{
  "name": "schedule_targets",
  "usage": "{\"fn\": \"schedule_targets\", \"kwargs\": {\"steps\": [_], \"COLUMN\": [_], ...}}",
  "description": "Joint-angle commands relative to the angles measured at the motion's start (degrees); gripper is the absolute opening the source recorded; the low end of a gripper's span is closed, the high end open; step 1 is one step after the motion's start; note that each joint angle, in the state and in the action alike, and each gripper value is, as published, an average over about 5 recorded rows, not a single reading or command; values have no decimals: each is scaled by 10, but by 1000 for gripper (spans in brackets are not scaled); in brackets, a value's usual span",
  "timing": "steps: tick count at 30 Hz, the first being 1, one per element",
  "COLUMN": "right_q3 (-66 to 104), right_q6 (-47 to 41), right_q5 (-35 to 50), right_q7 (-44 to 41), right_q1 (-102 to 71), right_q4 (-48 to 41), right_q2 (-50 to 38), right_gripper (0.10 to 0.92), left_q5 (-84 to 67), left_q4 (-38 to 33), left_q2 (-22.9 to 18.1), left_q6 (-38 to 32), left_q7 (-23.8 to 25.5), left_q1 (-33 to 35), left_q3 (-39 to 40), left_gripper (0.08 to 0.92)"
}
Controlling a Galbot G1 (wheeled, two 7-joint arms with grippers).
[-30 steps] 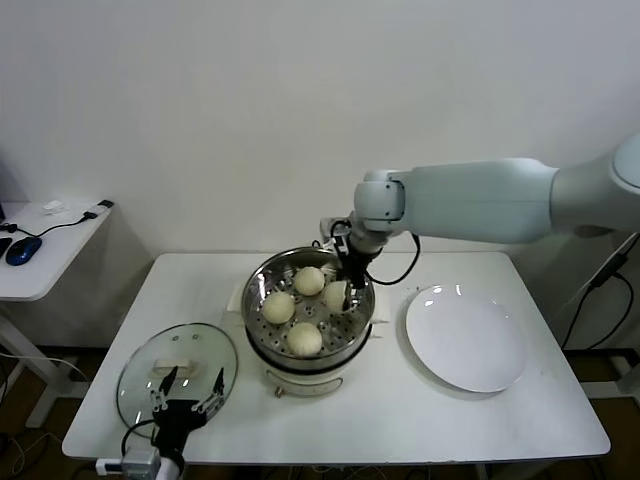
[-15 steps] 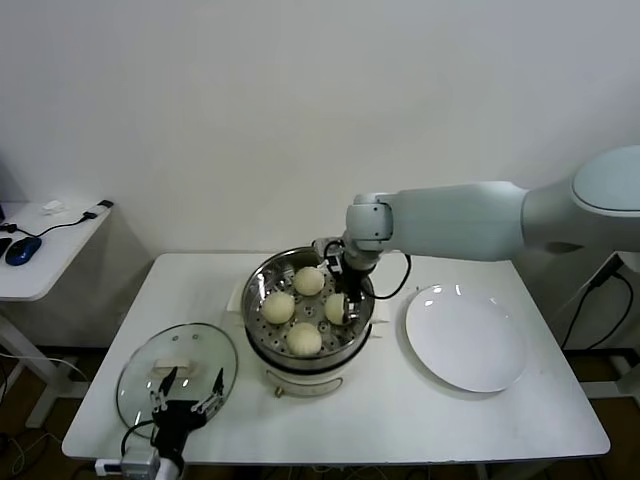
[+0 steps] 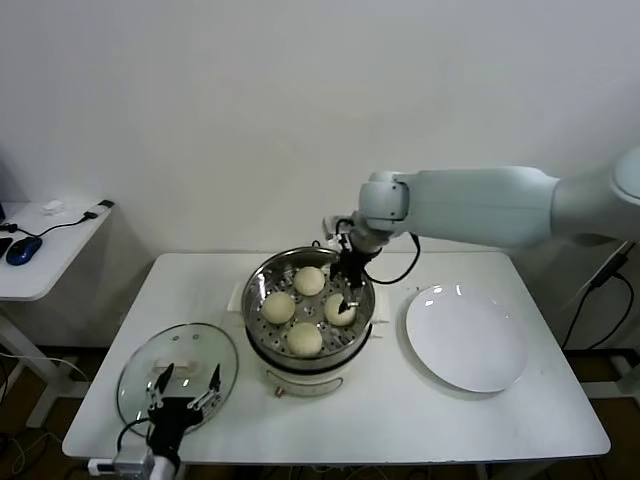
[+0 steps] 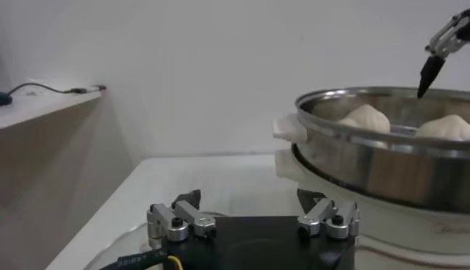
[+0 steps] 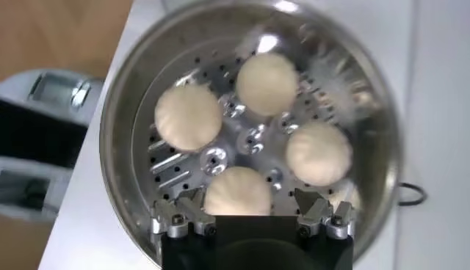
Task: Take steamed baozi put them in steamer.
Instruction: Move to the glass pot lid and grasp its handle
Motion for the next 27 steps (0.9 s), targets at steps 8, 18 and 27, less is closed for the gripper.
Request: {"fn": "schedule_targets", "kwargs": {"steps": [8, 18, 27], "right_q3": [486, 999, 1278], "right_q6": [73, 155, 259], "right_q5": [-52, -134, -199], "right_q7": [342, 490, 500], "right_q1": [-275, -818, -1152], "right_q4": [25, 113, 164], "right_q2": [-317, -372, -197], "right_gripper": [823, 823, 823], "left_q5": [-35, -34, 77], "left_q4": [6, 13, 49], "left_q2": [23, 44, 62], "left_q6": [-25, -51, -90], "left_q7": [0, -7, -18], "left_q1": [-42, -58, -66], "left_q3": [-17, -25, -26], "left_gripper": [823, 823, 823]}}
